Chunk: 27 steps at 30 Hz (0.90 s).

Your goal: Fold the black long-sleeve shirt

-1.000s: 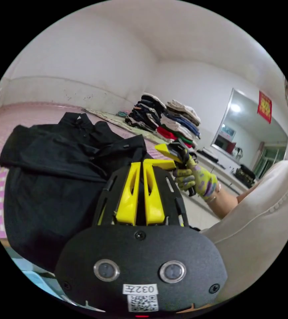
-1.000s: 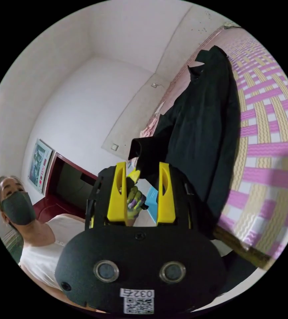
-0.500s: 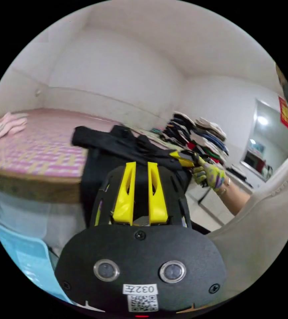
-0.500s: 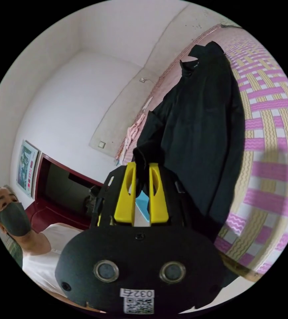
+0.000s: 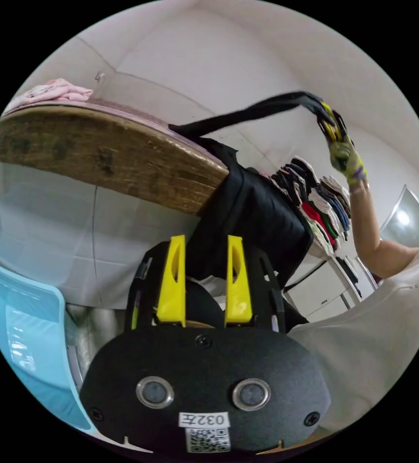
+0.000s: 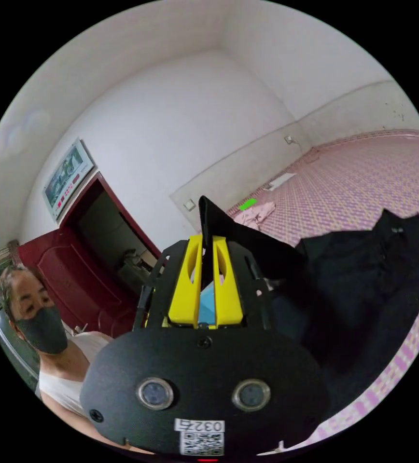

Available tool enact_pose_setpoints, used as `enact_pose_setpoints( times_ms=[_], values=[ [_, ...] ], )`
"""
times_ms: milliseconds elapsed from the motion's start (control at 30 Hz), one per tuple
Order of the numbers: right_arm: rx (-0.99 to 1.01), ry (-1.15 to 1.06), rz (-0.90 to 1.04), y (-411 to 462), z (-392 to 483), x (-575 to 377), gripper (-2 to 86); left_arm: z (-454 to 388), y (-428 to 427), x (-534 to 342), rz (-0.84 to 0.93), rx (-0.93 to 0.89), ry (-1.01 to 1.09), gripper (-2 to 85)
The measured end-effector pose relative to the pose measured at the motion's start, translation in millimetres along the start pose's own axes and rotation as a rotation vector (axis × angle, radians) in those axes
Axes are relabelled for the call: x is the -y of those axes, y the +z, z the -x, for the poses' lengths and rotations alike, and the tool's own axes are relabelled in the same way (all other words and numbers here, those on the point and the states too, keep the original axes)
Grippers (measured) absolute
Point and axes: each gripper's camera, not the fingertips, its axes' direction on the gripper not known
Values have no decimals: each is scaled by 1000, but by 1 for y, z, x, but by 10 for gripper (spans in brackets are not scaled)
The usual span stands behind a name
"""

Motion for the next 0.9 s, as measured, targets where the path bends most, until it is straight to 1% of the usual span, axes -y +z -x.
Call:
enact_pose_setpoints(
  times_ms=[67,133,300,367,500,600,667,767,900],
  values=[
    [53,14,-23,10,6,38,41,-7,0,7,13,-36,49,13],
    [73,41,-45,11,7,63,41,-17,-5,10,7,-32,84,-4],
    [-81,64,-162,-27,17,107,40,-49,-28,29,24,-74,149,-11],
    [-108,59,-254,-67,26,110,40,-76,-39,48,34,-107,173,-12],
    [-205,79,-368,-135,37,95,40,-131,-45,83,77,-148,244,-11],
    [-332,138,-390,-180,30,70,40,-171,-30,107,181,-184,305,-12],
    [-394,248,-373,-198,3,42,40,-188,-8,116,282,-172,320,-12],
    [-374,351,-375,-203,-35,4,39,-196,16,120,382,-169,309,-12],
    [-318,374,-410,-198,-55,-23,38,-208,16,134,402,-188,302,-12]
  ],
)
